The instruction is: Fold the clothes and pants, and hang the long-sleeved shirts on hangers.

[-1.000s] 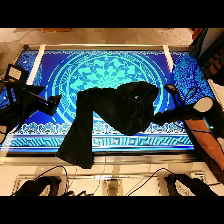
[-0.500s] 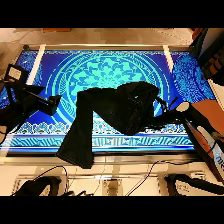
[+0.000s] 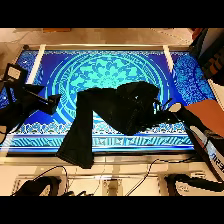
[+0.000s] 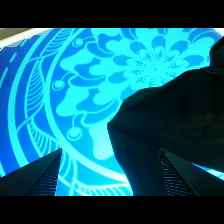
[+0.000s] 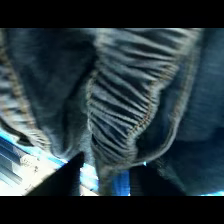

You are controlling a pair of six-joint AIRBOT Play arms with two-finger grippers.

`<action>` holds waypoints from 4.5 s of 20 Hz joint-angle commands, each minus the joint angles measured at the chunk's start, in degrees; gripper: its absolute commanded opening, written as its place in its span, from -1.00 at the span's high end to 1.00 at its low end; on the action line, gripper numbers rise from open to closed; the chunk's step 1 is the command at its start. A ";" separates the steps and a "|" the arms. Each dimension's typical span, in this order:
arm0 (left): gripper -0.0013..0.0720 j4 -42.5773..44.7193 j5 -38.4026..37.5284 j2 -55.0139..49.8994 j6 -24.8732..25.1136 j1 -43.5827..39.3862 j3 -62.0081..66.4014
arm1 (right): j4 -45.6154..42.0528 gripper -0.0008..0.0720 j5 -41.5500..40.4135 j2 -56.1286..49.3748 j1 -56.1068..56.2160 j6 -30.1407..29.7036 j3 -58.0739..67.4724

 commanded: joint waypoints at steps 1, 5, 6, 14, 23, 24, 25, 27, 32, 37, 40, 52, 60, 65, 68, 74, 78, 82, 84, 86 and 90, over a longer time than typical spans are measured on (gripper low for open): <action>-0.94 -0.15 -1.64 0.00 -1.36 -0.02 0.04 | -0.57 0.87 -1.81 -0.09 1.97 0.07 0.39; -0.92 -0.57 -14.56 0.00 -14.23 -0.04 0.02 | -6.71 0.89 4.09 -0.02 1.81 0.07 6.78; -0.66 -0.33 -20.57 -0.07 -20.24 -0.02 -0.33 | -7.19 0.89 5.51 -0.02 1.84 0.07 8.76; -0.98 -18.64 -33.48 -0.02 -27.39 -0.02 -22.84 | -7.26 0.88 6.49 -0.02 1.86 0.02 14.97; -0.97 -22.34 -23.34 -0.98 -25.70 -15.19 -30.16 | -7.50 0.88 6.21 -0.02 1.86 -0.02 14.97; -0.97 -21.20 -21.51 -2.36 -25.70 -18.78 -30.16 | -7.52 0.88 6.21 -0.02 1.86 -0.02 14.97; -0.96 -19.80 -20.06 -4.07 -25.92 -22.10 -30.14 | -7.56 0.88 6.21 -0.02 1.86 -0.04 14.99; -0.94 -15.74 -17.51 -8.46 -29.62 -28.39 -30.08 | -8.11 0.89 6.23 -0.02 1.86 -0.44 14.99; -0.39 -0.26 -16.33 -18.27 -44.94 -34.34 -28.30 | -10.80 0.89 6.23 -0.02 1.86 -0.44 14.97; 0.90 4.24 -13.14 -19.89 -46.03 -34.29 -26.12 | -10.91 0.88 6.23 -0.02 1.86 -0.44 14.99; 0.91 12.37 -13.73 -19.89 -46.07 -34.14 -23.74 | -10.91 0.88 6.19 0.17 1.81 -0.44 14.99; 0.92 39.85 -2.27 -19.96 -49.27 7.78 2.64 | -42.14 0.89 -16.13 2.03 1.60 26.34 41.11; 0.91 39.04 8.68 -19.61 -49.13 20.31 25.51 | -43.87 0.89 -3.78 2.14 -14.14 29.92 62.20; 0.91 39.01 -6.23 -22.27 -36.11 20.74 18.58 | -41.92 0.89 21.88 2.14 -18.32 16.90 57.61; 0.91 39.01 -6.47 -23.67 -31.30 21.09 8.39 | -41.09 0.89 34.69 2.12 -18.29 11.26 49.88; 0.91 38.99 -7.37 -23.80 -20.90 25.66 -6.34 | -42.38 0.89 46.56 6.95 -18.29 5.79 26.34; 0.91 39.08 -13.60 -23.78 -0.63 29.31 -6.82 | -42.86 0.89 47.15 16.33 -18.29 4.74 14.95; 0.91 39.01 -16.28 -23.78 8.22 33.64 -6.82 | -43.01 0.89 46.99 24.65 -18.29 4.35 7.32; 0.91 39.01 -16.72 -23.78 8.22 35.78 -6.82 | -42.99 0.89 46.95 26.64 -18.29 4.35 3.52; 0.91 39.01 -16.70 -23.78 8.22 37.51 -6.82 | -42.99 0.89 46.88 26.67 -18.29 4.37 0.61; 0.78 38.56 -16.65 -23.78 8.22 38.34 -6.82 | -43.10 0.36 43.85 26.69 -18.29 4.39 -1.44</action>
